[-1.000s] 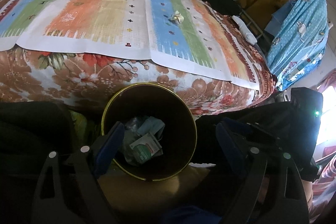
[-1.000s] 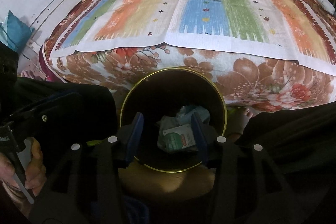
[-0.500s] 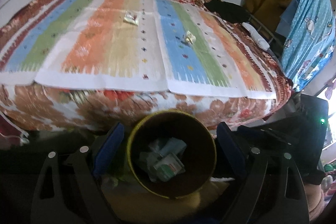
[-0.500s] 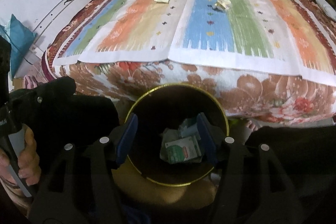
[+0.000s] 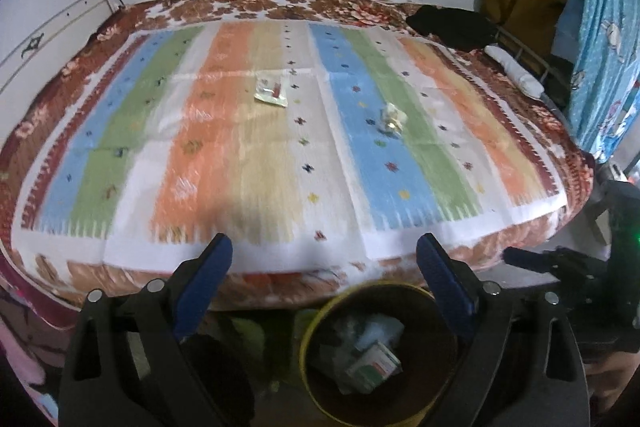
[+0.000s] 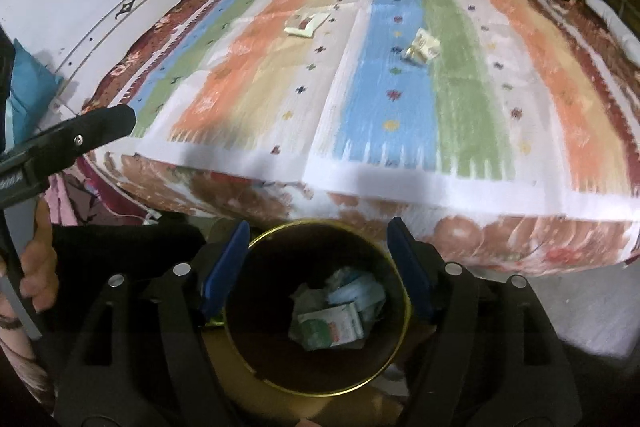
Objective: Collect trash
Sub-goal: 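Move both tools back over the rug toward the white packet and gold wrapper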
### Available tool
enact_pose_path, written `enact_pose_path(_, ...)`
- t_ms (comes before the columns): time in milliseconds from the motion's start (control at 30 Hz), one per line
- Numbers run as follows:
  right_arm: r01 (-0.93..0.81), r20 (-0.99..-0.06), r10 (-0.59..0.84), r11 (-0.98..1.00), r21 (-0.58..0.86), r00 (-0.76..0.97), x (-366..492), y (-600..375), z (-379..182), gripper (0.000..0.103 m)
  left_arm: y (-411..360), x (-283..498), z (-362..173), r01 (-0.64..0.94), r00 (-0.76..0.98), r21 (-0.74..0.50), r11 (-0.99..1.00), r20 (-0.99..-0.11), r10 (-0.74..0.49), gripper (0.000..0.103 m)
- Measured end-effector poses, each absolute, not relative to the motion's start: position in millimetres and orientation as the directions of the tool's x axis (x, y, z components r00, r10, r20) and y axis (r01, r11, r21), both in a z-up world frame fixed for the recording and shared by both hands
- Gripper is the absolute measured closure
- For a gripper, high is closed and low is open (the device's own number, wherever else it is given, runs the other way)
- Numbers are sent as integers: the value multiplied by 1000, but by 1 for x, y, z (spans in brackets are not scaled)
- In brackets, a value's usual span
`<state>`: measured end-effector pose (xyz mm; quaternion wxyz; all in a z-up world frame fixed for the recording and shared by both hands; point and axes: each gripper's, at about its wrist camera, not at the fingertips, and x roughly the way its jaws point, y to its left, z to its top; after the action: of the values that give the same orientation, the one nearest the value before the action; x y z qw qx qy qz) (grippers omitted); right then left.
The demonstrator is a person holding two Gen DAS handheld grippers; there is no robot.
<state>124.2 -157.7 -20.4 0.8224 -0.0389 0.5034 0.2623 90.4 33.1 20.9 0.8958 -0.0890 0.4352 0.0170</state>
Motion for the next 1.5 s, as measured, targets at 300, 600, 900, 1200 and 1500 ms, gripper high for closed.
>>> enact_pose_path(300, -473, -856, 310, 877, 88, 415, 176, -141, -4, 24, 43, 147, 19, -124, 598, -89, 988, -801, 3, 6)
enact_pose_path(600, -354, -856, 227, 934, 55, 464, 244, -145, -6, 20, 73, 193, 3, -203, 586, -137, 970, -810, 8, 6)
enact_pose_path(900, -301, -861, 223, 950, 87, 457, 298, -141, -23, 13, 104, 230, -17, -252, 587, -112, 961, -808, 60, 6)
enact_pose_path(1200, -281, -872, 213, 955, 91, 440, 344, -139, -45, 9, 111, 266, -31, -246, 564, -66, 967, -821, 87, 6)
enact_pose_path(1500, -270, -885, 221, 956, 114, 410, 378, -128, -64, 9, 116, 312, -42, -232, 544, -35, 972, -833, 100, 6)
